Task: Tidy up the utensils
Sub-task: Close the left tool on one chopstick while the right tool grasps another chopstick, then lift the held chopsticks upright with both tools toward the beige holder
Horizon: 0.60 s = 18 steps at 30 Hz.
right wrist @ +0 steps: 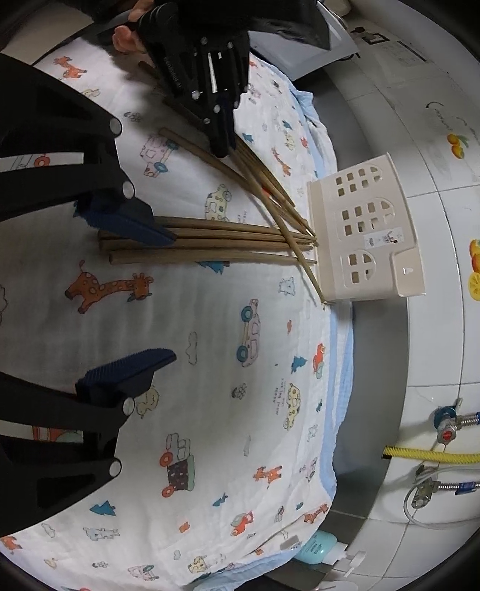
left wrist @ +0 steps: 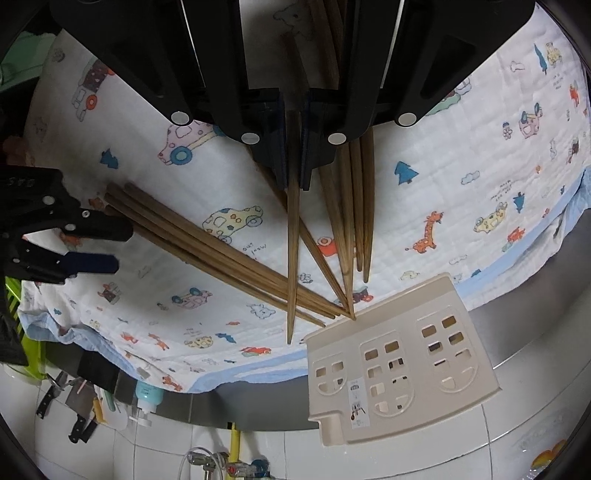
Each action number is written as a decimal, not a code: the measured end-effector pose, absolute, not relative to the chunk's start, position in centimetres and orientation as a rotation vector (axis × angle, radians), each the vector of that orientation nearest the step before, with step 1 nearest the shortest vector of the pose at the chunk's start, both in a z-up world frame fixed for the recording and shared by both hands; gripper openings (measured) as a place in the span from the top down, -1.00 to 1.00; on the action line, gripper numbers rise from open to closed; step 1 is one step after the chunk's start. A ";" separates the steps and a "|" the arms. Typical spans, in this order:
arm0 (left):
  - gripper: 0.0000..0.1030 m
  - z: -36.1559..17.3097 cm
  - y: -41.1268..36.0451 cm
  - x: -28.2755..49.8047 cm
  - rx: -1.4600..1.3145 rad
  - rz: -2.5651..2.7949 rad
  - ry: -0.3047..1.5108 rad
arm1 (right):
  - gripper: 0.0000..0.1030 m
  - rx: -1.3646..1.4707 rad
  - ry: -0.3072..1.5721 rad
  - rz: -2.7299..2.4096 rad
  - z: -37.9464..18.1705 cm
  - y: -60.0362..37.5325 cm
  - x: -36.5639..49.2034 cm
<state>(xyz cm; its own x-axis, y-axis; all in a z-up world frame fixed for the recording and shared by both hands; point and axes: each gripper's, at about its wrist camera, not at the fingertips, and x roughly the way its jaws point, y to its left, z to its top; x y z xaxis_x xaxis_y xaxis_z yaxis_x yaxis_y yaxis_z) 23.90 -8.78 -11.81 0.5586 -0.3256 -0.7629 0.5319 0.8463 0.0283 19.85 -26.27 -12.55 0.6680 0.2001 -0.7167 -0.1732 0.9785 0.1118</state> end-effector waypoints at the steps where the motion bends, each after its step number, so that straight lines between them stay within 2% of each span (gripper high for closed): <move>1: 0.90 -11.6 -8.7 23.8 0.267 -0.510 0.832 | 0.08 0.027 0.819 0.212 -12.7 -26.2 19.9; 10: 0.90 -10.7 -8.2 23.3 0.242 -0.502 0.801 | 0.53 -0.007 0.824 0.251 -12.9 -25.1 20.1; 18: 0.90 -9.6 -7.5 22.8 0.215 -0.505 0.771 | 0.82 -0.050 0.825 0.253 -13.4 -24.3 20.3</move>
<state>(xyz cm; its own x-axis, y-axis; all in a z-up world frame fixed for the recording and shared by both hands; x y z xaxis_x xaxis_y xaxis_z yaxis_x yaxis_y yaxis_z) 22.84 -7.50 -9.56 0.6057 -0.3561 -0.7116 0.5102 0.8600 0.0039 20.31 -24.35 -13.43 0.6502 0.2032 -0.7321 -0.2418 0.9688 0.0542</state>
